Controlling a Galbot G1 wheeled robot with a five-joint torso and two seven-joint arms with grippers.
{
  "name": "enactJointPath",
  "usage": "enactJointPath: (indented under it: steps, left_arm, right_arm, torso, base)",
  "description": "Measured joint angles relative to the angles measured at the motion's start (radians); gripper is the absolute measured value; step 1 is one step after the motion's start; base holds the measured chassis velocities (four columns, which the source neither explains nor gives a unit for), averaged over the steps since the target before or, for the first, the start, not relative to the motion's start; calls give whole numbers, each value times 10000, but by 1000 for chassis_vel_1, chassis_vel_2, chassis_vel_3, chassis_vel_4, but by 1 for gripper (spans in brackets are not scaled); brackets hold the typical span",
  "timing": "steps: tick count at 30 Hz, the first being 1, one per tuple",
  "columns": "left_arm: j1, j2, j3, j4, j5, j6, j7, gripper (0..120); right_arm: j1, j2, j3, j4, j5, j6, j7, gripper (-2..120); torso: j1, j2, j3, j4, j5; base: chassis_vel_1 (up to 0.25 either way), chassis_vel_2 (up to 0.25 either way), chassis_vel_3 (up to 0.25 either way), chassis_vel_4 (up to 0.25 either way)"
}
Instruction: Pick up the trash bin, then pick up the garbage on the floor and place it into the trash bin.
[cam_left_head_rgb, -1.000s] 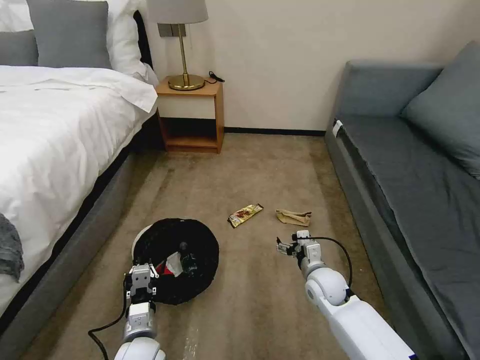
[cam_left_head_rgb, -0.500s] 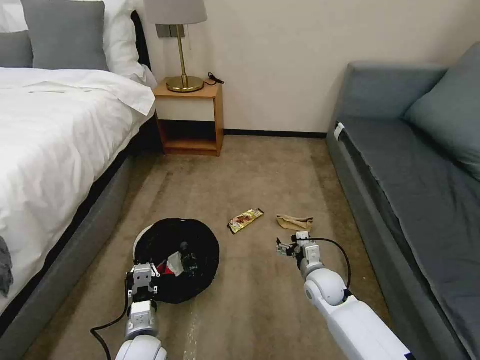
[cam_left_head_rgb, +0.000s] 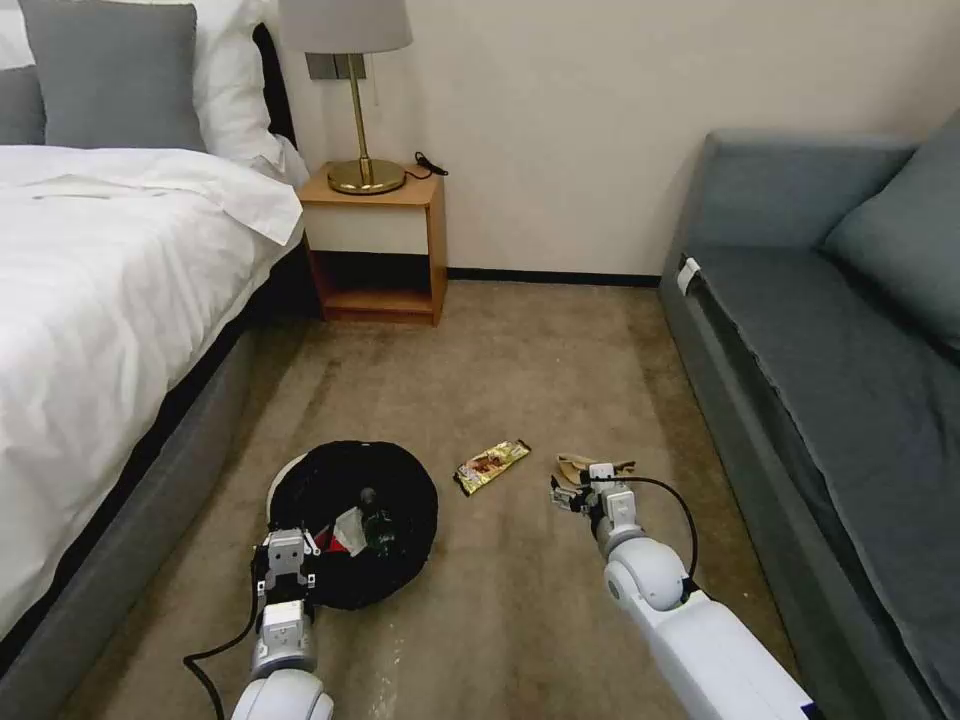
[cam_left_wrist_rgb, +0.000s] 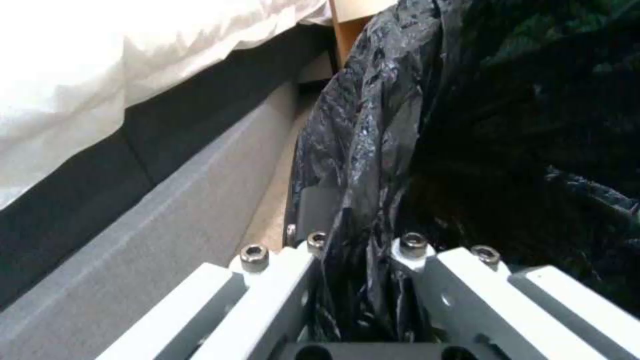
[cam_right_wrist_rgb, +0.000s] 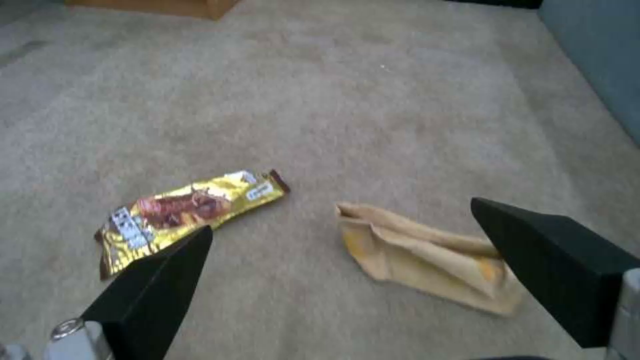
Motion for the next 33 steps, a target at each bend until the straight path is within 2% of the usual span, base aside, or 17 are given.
enactJointPath:
  steps: [33]
  left_arm:
    - [240, -26, 16, -205, 82, -122, 7, 1]
  right_arm:
    - [-495, 21, 139, 241, -810, 348, -138, 100]
  torso:
    - [0, 0, 0, 0, -1]
  base:
    - [-116, 118, 119, -113]
